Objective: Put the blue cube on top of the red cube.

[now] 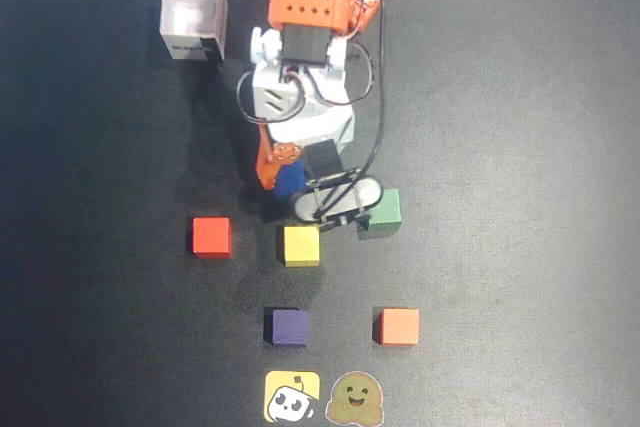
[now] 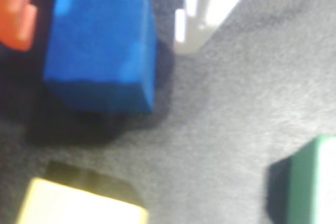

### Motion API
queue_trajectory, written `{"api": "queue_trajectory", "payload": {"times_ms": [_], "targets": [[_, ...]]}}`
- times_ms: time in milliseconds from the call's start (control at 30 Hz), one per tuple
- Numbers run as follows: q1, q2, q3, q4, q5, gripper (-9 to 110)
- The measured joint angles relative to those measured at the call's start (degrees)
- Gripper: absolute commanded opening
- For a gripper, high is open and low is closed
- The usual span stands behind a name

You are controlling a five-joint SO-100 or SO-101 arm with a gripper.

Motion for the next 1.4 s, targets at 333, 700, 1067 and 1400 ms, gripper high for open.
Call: {"api": "queue_trajectory", "payload": {"times_ms": [333, 700, 1067, 1400], "targets": [[1.23, -1.14, 2.11, -4.04, -2.90, 21], [1.67, -2.11, 6.15, -6.15, -3.60, 20], [1.76, -2.20, 8.26, -8.53, -3.60, 17], [1.76, -2.11, 9.23, -9.49, -2.11, 6]]}}
